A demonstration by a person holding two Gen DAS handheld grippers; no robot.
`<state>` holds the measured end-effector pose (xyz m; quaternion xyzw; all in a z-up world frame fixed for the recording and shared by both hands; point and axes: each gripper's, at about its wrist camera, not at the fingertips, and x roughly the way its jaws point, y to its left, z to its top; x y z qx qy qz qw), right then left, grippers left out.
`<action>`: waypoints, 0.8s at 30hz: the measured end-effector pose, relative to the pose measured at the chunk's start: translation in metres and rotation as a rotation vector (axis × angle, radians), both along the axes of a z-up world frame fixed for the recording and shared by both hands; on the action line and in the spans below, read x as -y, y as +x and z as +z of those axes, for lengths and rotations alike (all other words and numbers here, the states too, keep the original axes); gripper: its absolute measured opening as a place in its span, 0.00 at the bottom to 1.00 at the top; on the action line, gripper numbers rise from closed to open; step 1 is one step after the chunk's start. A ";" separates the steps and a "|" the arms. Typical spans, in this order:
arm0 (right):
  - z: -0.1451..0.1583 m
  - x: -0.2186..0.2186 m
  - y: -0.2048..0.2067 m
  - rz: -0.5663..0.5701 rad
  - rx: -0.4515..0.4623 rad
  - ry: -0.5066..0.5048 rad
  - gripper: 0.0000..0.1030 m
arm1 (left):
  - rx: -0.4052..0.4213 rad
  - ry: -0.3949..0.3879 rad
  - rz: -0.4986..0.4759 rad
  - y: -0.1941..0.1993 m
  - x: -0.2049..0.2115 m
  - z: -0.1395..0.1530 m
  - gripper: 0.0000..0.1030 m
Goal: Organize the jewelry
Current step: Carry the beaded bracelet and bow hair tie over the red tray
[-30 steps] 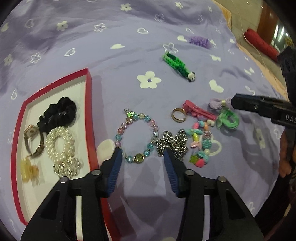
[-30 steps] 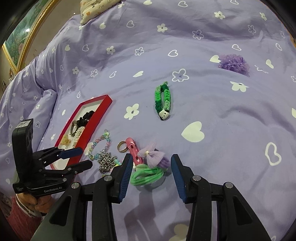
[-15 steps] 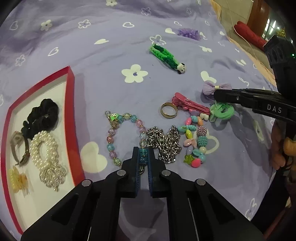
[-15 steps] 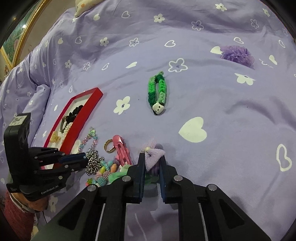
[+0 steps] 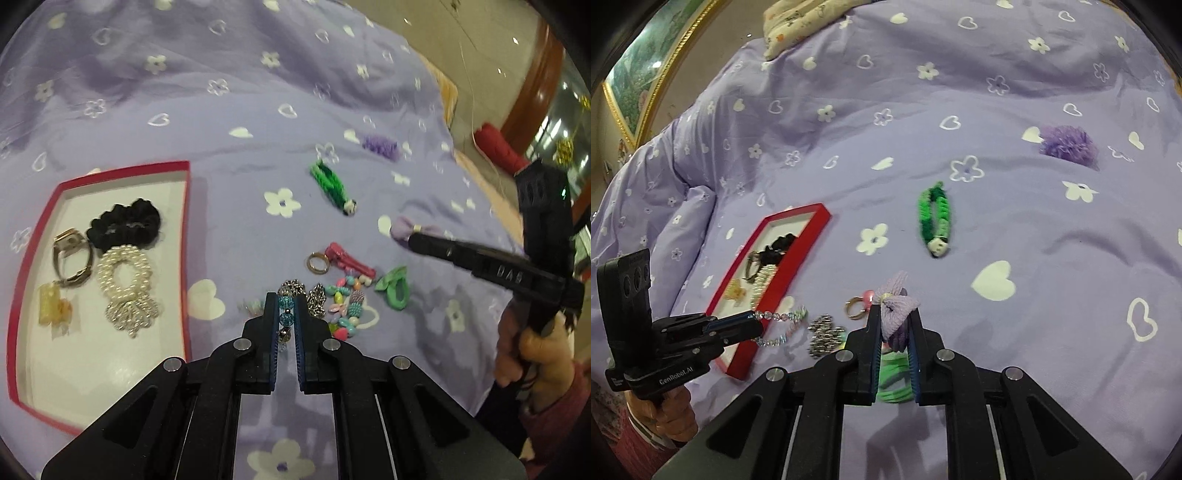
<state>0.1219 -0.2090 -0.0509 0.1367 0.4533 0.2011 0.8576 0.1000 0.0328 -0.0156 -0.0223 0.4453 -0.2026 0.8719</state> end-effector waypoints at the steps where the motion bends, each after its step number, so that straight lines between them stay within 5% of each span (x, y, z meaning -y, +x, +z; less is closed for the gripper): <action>1: 0.002 -0.003 -0.001 0.008 0.003 0.004 0.12 | 0.007 -0.011 0.010 -0.004 -0.003 0.003 0.06; 11: 0.016 -0.047 -0.014 0.109 0.029 0.026 0.12 | 0.074 -0.067 0.114 -0.028 -0.039 0.032 0.06; 24: 0.015 -0.119 -0.020 0.258 0.021 0.048 0.12 | 0.082 -0.083 0.270 -0.043 -0.106 0.033 0.06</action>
